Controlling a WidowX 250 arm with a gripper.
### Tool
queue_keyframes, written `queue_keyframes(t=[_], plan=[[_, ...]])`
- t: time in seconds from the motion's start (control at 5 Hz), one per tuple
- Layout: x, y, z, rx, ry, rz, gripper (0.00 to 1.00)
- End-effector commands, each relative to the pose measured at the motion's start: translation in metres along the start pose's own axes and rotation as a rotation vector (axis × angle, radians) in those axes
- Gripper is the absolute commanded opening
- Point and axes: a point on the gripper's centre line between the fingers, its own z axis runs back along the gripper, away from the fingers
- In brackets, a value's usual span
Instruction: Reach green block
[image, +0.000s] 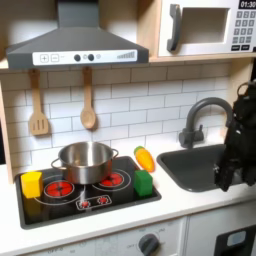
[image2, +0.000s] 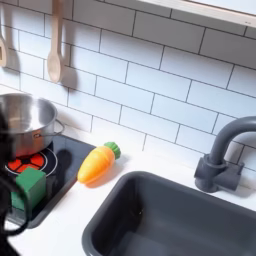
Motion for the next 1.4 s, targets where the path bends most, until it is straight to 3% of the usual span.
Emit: queue_keyframes(t=[0.0,1.2], plan=[[0.021,0.011,-0.005,0.020,-0.009,0.038,1.00],[0.077,0.050,-0.016,0.042,-0.051,0.120,1.00]])
